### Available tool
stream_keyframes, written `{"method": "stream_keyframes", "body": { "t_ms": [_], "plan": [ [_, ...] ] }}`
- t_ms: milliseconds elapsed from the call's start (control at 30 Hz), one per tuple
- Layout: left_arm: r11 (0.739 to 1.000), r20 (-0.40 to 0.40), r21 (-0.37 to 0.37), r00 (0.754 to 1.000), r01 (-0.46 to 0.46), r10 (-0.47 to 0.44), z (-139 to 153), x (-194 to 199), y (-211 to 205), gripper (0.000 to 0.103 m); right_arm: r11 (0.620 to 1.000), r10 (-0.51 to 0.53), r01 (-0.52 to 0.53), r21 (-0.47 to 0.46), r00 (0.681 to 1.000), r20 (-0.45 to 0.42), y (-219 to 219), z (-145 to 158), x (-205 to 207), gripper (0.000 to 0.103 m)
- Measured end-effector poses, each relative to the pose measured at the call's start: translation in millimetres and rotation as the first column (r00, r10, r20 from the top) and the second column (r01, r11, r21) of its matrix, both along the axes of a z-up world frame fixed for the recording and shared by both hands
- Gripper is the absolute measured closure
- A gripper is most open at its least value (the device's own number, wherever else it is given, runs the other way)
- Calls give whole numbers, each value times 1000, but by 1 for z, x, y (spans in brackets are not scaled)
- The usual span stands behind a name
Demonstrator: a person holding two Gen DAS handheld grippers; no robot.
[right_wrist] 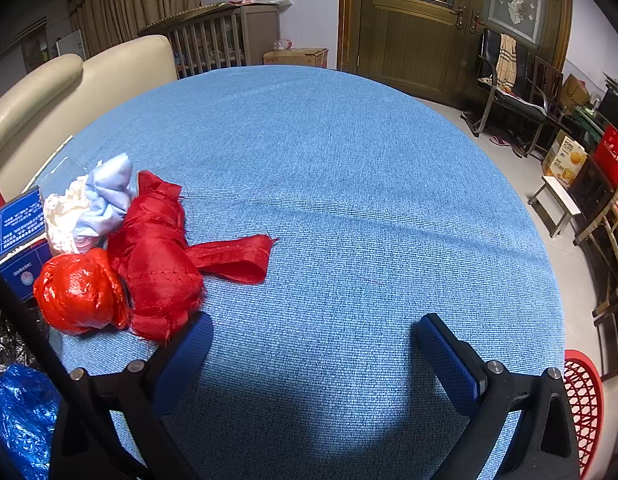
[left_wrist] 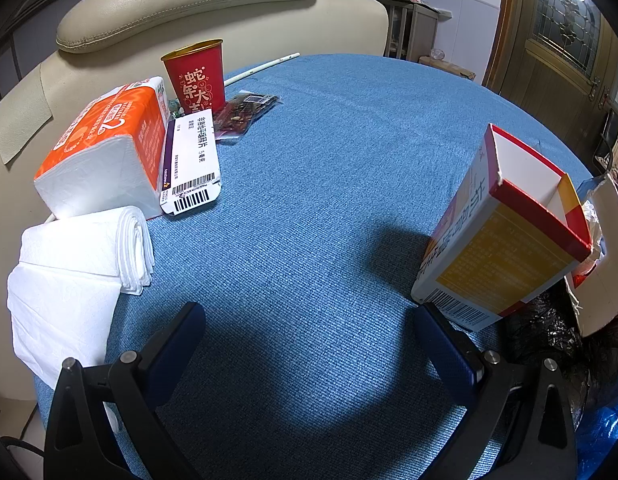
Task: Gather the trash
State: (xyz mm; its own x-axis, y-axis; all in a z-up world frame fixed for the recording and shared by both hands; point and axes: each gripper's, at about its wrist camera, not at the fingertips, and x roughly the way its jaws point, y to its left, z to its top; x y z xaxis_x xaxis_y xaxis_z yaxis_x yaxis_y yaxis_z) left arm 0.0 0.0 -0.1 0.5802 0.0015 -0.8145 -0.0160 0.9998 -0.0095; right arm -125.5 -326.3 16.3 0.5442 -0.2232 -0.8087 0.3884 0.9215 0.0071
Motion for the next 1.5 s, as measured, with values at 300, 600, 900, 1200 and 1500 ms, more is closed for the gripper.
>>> {"method": "stream_keyframes", "body": {
  "t_ms": [300, 600, 900, 1200, 1500],
  "plan": [
    [1000, 0, 0, 1000, 0, 0, 0, 0, 0, 0, 1000, 0, 0, 0, 1000, 0, 0, 0, 0, 0],
    [1000, 18, -3, 1000, -7, 7, 5, -8, 5, 0, 1000, -13, 13, 2, 1000, -1, 2, 0, 0, 0],
    [1000, 131, 9, 991, 20, -21, 50, -52, 7, 0, 1000, 5, -4, -26, 998, 66, 5, 33, -33, 0],
    [995, 189, -16, 978, 93, -89, 83, -94, -7, 0, 999, 35, -35, -4, 990, 135, 24, 67, -86, 0],
    [990, 202, -22, 971, 138, -131, 89, -118, -20, 0, 997, 77, -74, -27, 987, 140, 54, 65, -125, 0]
  ]
}}
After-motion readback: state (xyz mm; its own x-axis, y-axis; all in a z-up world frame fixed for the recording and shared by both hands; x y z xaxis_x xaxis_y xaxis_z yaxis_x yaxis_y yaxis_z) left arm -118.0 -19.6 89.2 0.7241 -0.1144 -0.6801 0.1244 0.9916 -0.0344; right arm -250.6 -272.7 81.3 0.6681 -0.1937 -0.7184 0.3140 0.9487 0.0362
